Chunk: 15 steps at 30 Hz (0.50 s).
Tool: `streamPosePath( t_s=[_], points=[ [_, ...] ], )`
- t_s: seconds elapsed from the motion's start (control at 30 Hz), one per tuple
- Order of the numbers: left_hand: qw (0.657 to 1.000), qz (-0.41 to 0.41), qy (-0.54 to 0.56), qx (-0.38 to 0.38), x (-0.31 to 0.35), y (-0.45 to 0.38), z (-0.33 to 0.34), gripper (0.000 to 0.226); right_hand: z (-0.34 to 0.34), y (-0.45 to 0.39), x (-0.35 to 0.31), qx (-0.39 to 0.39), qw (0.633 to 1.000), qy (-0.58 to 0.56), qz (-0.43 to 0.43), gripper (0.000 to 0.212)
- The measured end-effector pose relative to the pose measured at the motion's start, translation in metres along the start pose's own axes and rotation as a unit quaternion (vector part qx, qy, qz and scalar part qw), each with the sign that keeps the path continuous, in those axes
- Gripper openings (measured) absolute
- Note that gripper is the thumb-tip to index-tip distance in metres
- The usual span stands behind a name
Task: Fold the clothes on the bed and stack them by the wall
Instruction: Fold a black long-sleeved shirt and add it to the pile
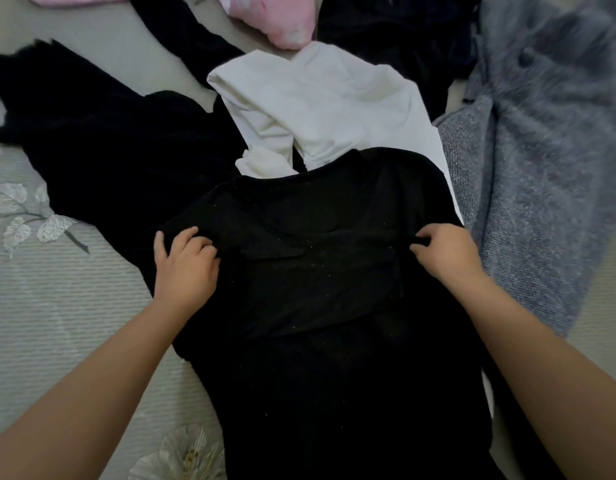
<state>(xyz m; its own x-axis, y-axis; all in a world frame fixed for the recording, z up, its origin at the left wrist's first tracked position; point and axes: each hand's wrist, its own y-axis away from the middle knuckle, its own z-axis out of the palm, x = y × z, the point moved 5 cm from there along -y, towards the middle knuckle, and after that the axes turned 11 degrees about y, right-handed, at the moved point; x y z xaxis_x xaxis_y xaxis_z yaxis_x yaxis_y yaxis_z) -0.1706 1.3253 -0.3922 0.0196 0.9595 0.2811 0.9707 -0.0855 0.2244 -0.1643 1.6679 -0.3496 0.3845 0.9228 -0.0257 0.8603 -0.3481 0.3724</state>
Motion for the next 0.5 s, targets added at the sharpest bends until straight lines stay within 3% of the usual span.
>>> streamPosePath(
  t_s=[0.13, 0.17, 0.27, 0.37, 0.5],
  points=[
    [0.996, 0.006, 0.014, 0.086, 0.0, -0.002, -0.02, 0.012, -0.034, -0.008, 0.006, 0.143, 0.987, -0.077, 0.0, 0.028],
    [0.995, -0.007, 0.005, 0.096, -0.002, -0.002, -0.022, 0.01, -0.034, -0.014, 0.006, 0.145, 0.986, -0.081, 0.006, 0.03],
    [0.995, -0.036, 0.003, 0.094, 0.001, 0.001, -0.02, 0.049, -0.021, -0.023, 0.008, 0.111, 0.99, -0.084, 0.021, 0.046],
    [0.998, 0.041, 0.018, 0.052, 0.035, 0.018, -0.007, 0.061, -0.01, -0.011, 0.034, 0.12, 0.981, -0.14, 0.056, 0.05],
    [0.987, 0.153, 0.033, -0.028, 0.098, 0.058, 0.028, 0.059, 0.013, 0.051, 0.095, 0.103, 0.986, -0.124, 0.04, 0.042]
  ],
)
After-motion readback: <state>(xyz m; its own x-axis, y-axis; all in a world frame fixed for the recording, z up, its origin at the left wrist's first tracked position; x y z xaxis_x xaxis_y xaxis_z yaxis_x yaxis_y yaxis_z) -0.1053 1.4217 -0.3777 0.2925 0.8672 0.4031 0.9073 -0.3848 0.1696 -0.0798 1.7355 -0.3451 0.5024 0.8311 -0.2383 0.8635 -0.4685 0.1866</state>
